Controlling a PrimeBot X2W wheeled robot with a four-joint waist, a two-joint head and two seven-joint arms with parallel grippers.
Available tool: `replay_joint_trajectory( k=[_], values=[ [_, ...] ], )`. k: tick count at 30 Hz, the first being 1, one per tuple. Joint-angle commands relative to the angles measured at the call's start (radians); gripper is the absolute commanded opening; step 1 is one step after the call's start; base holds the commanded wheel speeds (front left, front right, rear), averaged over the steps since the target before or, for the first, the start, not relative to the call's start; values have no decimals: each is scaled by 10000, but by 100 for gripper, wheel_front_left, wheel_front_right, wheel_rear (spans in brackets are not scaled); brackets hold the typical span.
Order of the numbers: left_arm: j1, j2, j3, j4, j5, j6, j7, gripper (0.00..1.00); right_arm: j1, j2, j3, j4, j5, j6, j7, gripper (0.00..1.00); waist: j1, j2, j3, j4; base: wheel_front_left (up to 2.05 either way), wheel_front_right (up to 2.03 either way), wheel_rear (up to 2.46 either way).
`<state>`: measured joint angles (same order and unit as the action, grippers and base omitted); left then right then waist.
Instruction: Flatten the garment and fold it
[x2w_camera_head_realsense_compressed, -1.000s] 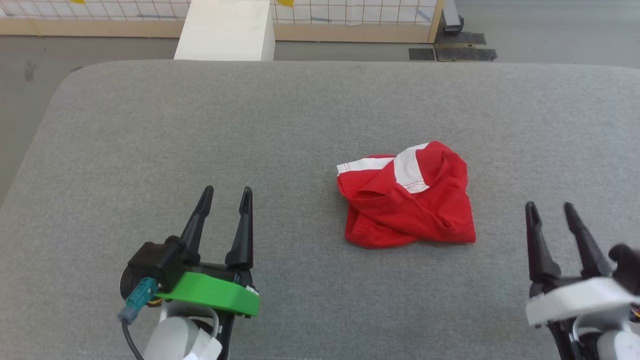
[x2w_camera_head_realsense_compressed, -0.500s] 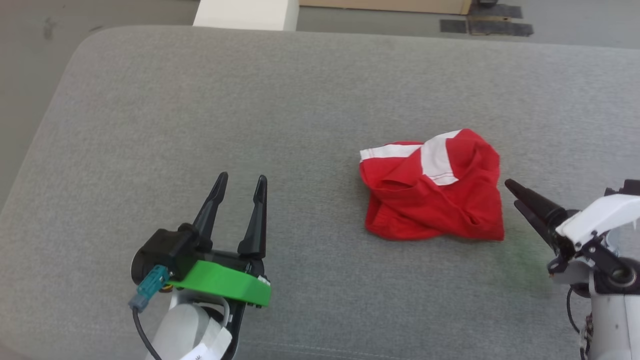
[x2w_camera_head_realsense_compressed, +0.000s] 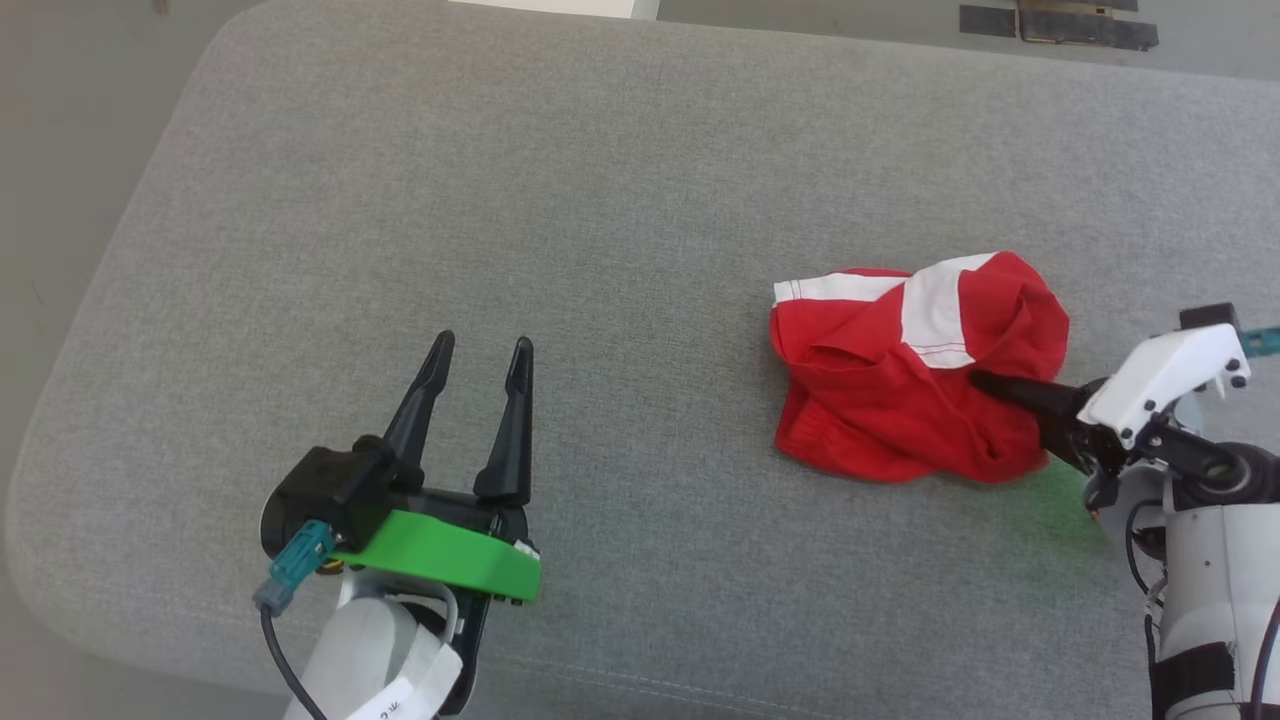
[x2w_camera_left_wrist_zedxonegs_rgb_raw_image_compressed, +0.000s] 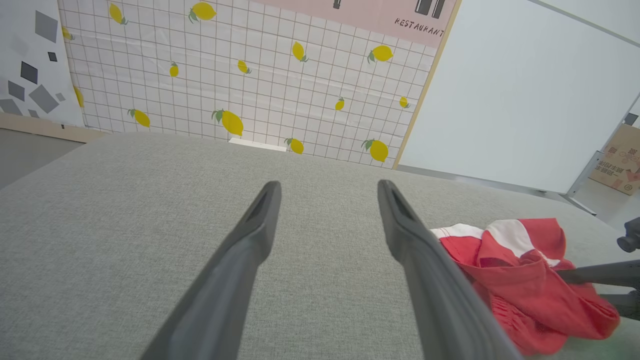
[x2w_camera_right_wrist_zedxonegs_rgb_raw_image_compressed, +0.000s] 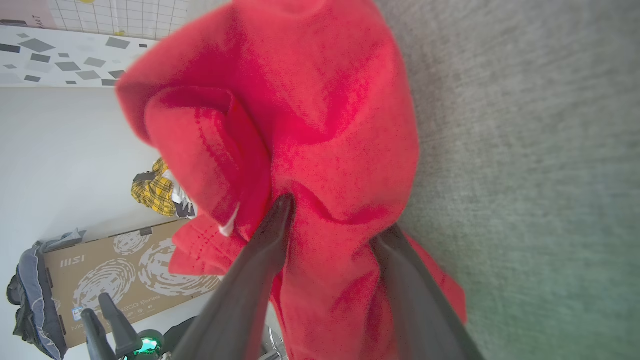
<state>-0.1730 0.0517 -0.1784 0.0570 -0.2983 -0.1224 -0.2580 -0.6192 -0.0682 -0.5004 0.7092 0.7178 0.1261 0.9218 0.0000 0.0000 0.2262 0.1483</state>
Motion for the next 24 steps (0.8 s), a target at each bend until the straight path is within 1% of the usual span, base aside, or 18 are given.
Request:
replay_joint_trajectory(
  k=[1,4,8,10,12,15,19,24],
  values=[
    [-134,-15,2,-15,-73,14,-38,100,-179,106,81,-96,-123,46,122,0,0,0,10,-38,0,0,0],
    [-146,-15,2,-59,-76,34,-38,100,-268,146,433,-587,-147,46,423,0,0,0,7,-167,0,0,0],
    [-124,-15,110,-108,-24,53,-38,100,-271,166,1228,-1672,-216,46,676,0,0,0,-8,-562,0,0,0],
    [-101,-15,176,-138,19,49,-38,100,-268,170,1742,-2243,-266,46,830,0,0,0,0,-849,0,0,0],
    [-96,-15,217,-200,62,48,-38,100,-230,152,2508,-2898,-568,46,948,0,0,0,42,-1180,0,0,0],
    [-184,-15,289,-284,144,32,-38,100,-127,-384,4081,-3968,-1379,46,882,0,0,0,182,-1765,0,0,0],
    [-388,-15,256,-374,293,0,-38,100,-129,-1211,5529,-4716,-2023,46,606,0,0,0,431,-2509,0,0,0],
    [-682,-15,158,-495,538,-37,-38,100,-348,-2275,6377,-4788,-2803,46,2,0,0,0,891,-3386,0,0,0]
  ],
)
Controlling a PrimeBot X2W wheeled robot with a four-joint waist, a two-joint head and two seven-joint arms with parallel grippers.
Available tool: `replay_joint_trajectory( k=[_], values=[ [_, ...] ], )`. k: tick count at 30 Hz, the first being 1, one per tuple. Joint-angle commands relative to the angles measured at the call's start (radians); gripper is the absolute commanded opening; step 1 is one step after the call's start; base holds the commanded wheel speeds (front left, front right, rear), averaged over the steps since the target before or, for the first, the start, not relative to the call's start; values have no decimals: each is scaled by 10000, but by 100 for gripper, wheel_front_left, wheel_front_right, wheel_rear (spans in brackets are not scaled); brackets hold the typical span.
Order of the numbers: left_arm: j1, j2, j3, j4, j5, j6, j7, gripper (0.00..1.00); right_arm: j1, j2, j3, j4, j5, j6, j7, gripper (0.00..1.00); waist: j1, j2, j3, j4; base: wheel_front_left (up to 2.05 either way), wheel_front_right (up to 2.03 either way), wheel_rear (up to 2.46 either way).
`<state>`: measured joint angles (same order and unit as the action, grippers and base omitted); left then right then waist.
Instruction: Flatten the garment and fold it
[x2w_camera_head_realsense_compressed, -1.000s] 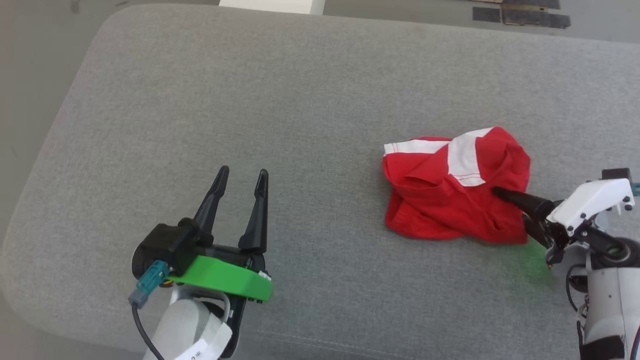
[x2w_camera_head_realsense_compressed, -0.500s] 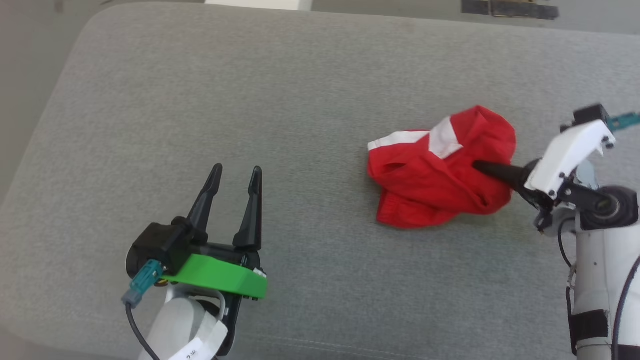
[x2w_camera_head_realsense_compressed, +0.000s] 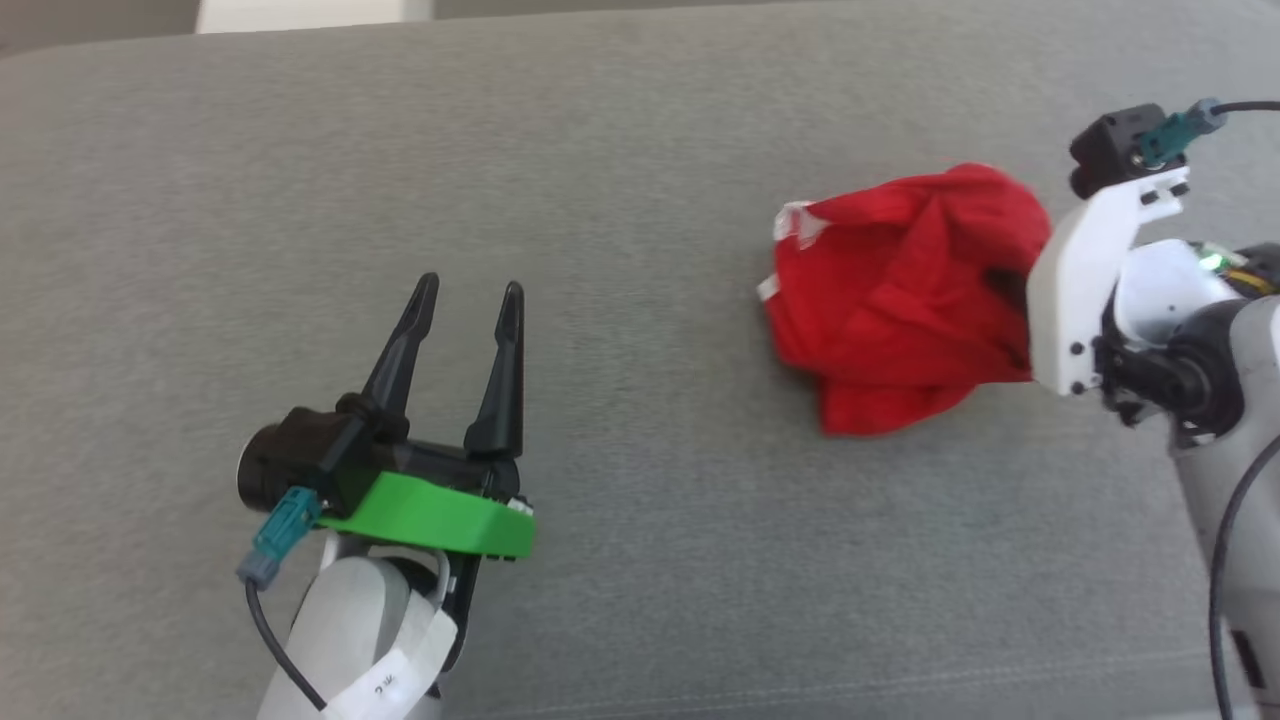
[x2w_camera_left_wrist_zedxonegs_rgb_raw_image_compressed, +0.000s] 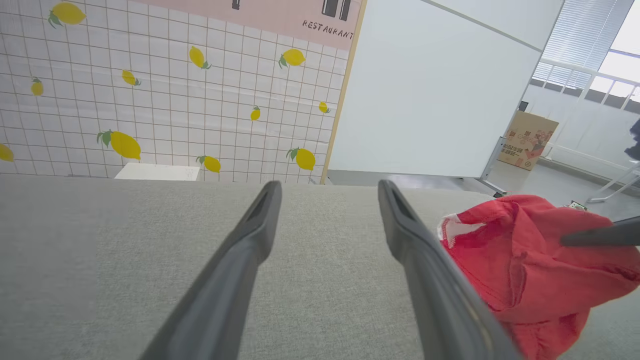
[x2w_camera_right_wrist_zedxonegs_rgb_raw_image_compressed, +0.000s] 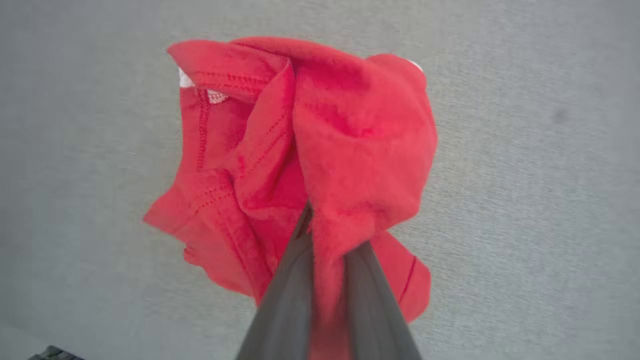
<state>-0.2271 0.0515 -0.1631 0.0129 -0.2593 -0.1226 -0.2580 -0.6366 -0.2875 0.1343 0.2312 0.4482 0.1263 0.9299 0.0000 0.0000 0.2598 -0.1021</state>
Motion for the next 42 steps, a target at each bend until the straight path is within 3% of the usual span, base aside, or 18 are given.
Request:
replay_joint_trajectory(
  k=[1,8,16,20,26,27,28,29,34,42],
  values=[
    [-217,-12,-16,-73,235,-43,-38,100,-258,-341,190,95,-342,44,-264,0,0,0,692,-1069,0,0,0],
    [-820,265,-255,-219,608,-73,-38,100,-965,-1416,285,1435,-1841,44,-1934,0,0,0,1627,-1894,0,0,0],
    [-1488,836,-701,-422,679,-78,-38,100,-1903,-2106,-505,3416,-3500,44,-4167,0,0,0,2640,-2040,0,0,0],
    [-1682,1055,-804,-465,694,-79,-38,100,-2367,-2175,-1227,4326,-4535,44,-5272,0,0,0,2970,-1923,0,0,0],
    [-1701,1114,-732,-474,651,-79,-38,100,-2678,-1779,-2153,5261,-5466,44,-6311,0,0,0,2993,-1701,0,0,0],
    [-1687,1095,-719,-473,638,-79,-38,100,-2685,-1751,-2277,5370,-5580,44,-6418,25,0,0,2947,-1657,0,0,0],
    [-1669,1057,-702,-468,615,-79,-38,100,-2672,-1719,-2425,5489,-5698,44,-6566,94,0,0,2861,-1589,0,0,0],
    [-1651,1011,-681,-459,586,-79,-38,100,-2648,-1704,-2546,5557,-5786,44,-6704,100,0,0,2756,-1526,0,0,0],
    [-1348,683,-490,-317,356,-80,-38,100,-2263,-1629,-3102,5585,-5869,44,-7724,100,0,0,1906,-1154,0,0,0],
    [-411,209,7,239,-58,-78,-38,100,-492,-1142,-2780,4235,-4112,44,-9568,100,0,0,53,-339,0,0,0]
  ],
)
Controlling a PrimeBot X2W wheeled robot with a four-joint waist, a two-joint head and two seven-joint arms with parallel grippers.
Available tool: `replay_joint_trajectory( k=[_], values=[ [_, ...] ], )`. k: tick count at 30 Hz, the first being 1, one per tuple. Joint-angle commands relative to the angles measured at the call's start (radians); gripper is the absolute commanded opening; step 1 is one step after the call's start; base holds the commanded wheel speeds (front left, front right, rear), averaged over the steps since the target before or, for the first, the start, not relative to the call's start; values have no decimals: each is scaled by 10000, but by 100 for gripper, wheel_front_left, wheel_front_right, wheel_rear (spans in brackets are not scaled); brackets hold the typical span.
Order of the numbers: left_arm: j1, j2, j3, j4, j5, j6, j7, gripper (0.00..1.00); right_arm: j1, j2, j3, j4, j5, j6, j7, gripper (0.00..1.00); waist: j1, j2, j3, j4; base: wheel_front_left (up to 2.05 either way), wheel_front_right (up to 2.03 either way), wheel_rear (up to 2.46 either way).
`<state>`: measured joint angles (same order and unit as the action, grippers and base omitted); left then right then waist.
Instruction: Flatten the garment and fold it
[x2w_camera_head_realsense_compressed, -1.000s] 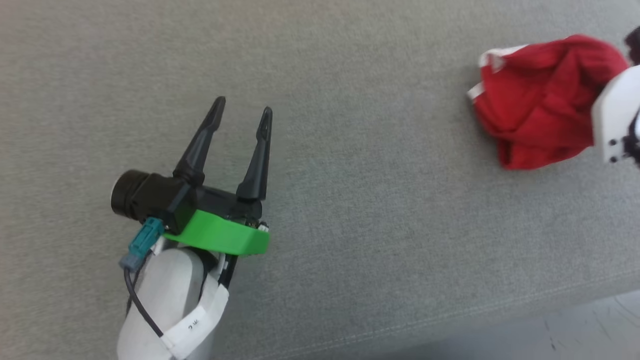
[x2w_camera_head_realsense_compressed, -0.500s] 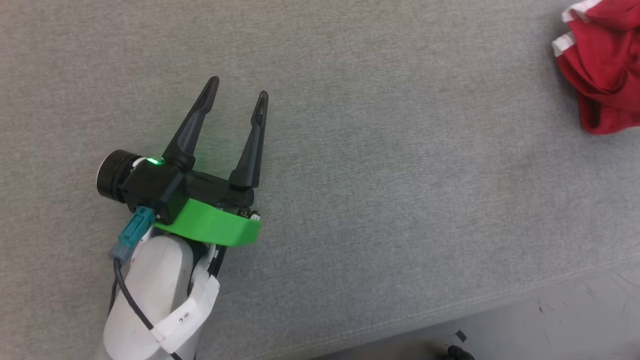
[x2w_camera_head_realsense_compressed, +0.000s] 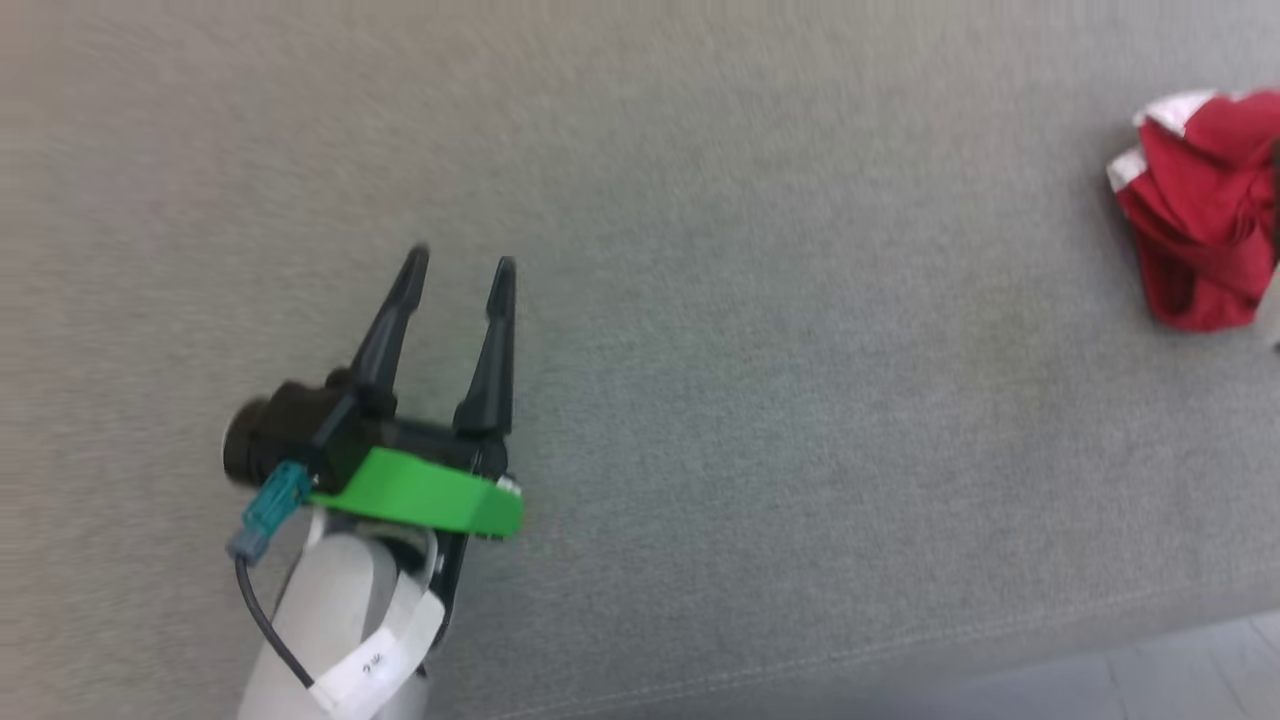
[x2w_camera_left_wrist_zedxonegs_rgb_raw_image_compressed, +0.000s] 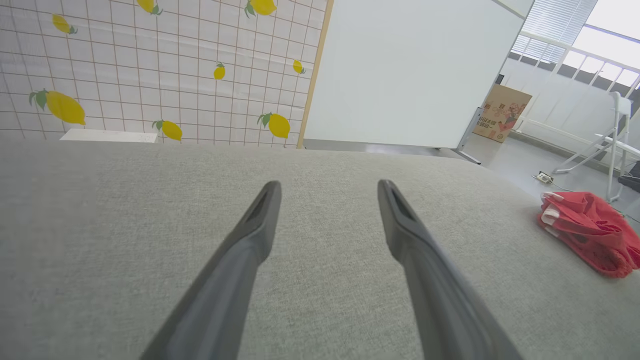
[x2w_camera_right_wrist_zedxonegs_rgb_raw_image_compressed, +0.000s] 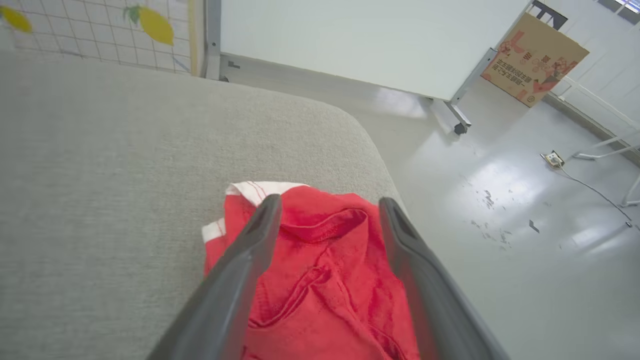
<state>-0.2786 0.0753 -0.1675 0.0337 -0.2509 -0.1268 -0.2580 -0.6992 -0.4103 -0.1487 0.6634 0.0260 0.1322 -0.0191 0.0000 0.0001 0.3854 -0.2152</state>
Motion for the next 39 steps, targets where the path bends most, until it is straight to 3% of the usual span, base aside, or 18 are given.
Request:
replay_joint_trajectory(
  k=[1,8,17,25,39],
  values=[
    [202,-68,113,109,-193,-35,-38,100,399,120,139,-342,348,-15,-243,100,0,-1,-1389,899,0,0,0],
    [838,-218,273,706,-388,-35,-38,100,2925,822,375,-3261,1515,-15,-1414,100,0,-1,-2527,1782,0,0,0],
    [1197,-247,-4,1106,-443,26,-38,100,5716,2512,-483,-6221,791,-15,-2179,100,0,-1,-3064,2630,0,0,0],
    [1498,-249,-21,1161,-558,158,-38,100,7176,3404,-767,-7118,4,-15,-2367,100,0,-1,-3289,2850,0,0,0],
    [1730,-250,15,1266,-646,305,-38,100,7860,3597,-666,-7222,124,-15,-2418,100,0,-1,-3349,2936,0,0,0]
  ],
)
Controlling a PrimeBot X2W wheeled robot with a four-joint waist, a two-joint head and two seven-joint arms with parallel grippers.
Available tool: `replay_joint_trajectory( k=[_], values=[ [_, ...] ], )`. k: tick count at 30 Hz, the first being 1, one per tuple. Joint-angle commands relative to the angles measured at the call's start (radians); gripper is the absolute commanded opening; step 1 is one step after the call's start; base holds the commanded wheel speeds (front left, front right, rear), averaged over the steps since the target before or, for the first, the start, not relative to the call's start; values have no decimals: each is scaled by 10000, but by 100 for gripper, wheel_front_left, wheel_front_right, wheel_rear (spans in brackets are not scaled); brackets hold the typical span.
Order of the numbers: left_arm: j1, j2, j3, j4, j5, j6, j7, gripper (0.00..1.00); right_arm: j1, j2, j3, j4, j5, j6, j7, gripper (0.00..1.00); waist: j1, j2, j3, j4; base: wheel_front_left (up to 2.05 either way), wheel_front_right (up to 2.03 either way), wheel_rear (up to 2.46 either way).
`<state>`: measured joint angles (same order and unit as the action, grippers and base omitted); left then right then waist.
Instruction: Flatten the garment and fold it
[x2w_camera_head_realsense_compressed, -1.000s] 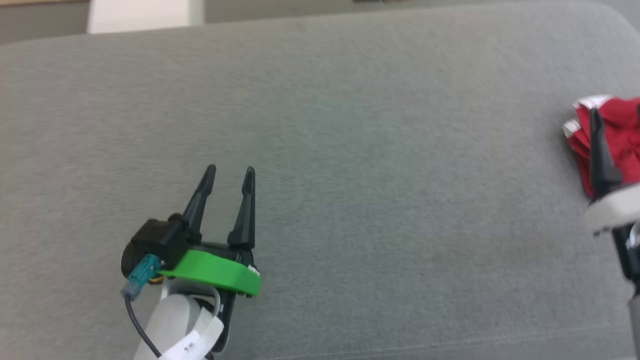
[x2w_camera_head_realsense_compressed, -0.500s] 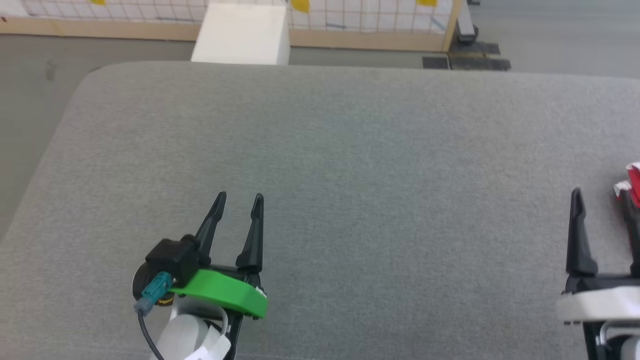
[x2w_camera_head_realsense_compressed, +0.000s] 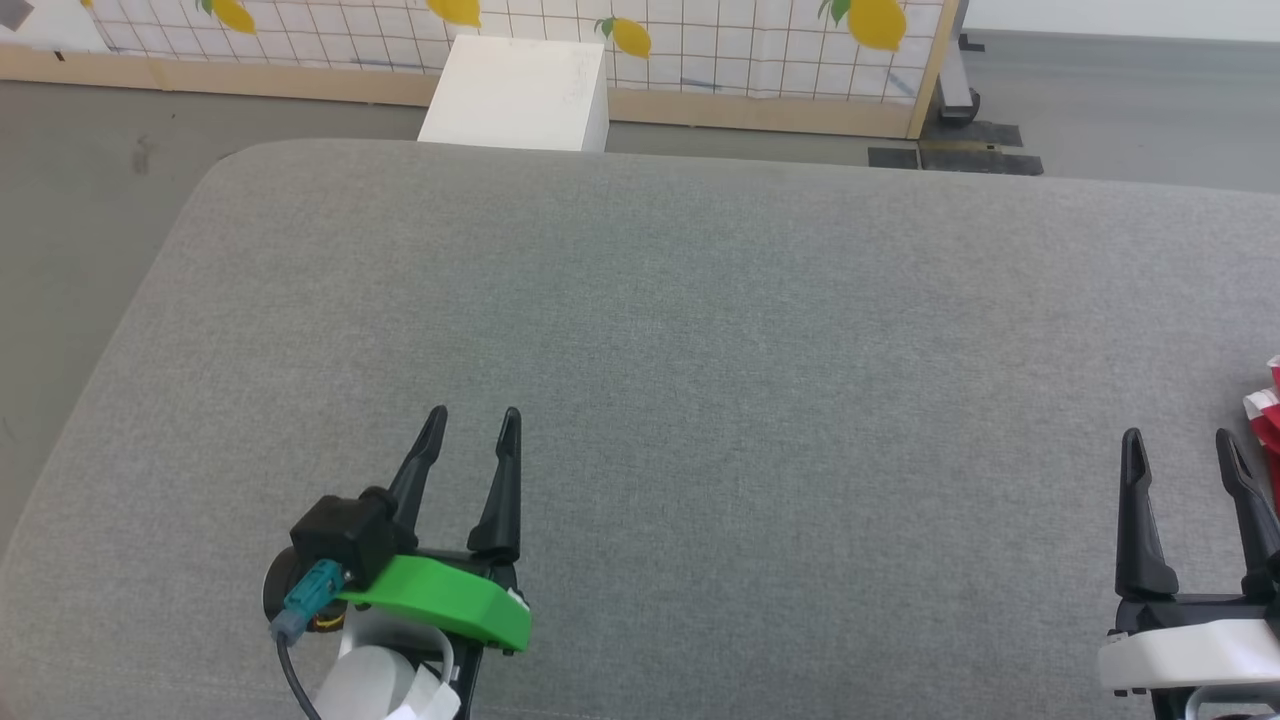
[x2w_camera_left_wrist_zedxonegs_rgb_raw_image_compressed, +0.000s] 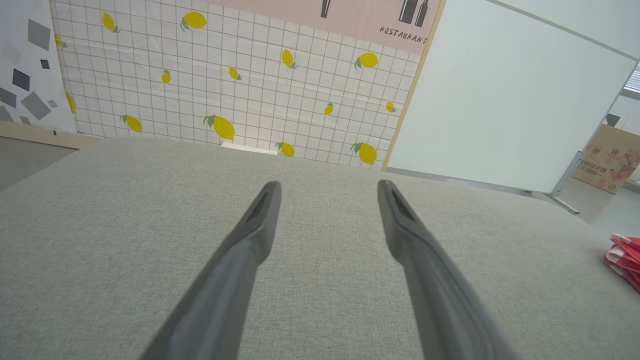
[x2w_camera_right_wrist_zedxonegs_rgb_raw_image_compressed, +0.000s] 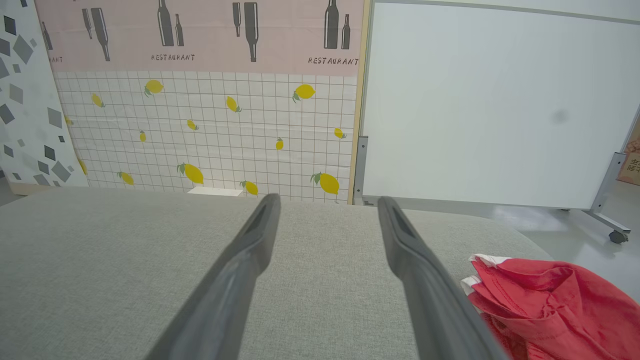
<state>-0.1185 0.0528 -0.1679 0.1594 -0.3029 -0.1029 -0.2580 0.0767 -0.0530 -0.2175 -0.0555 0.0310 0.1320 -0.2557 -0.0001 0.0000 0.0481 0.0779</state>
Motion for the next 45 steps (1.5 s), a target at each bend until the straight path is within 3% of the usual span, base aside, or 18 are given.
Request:
replay_joint_trajectory(
  k=[1,4,5,45],
  values=[
    [123,-25,18,3,-132,76,-38,100,94,25,30,-30,81,-13,-53,100,1,0,40,5,0,0,0],
    [113,-25,23,0,-162,106,-38,100,43,26,52,-1,103,-13,-56,100,1,0,89,-4,0,0,0],
    [0,0,2,-4,-61,77,0,0,12,2,35,8,44,0,0,0,1,0,88,-3,0,0,0],
    [169,-2,206,-239,401,215,391,0,-102,4,343,93,-10,0,379,0,1,0,4,-128,0,0,0]
  ],
)
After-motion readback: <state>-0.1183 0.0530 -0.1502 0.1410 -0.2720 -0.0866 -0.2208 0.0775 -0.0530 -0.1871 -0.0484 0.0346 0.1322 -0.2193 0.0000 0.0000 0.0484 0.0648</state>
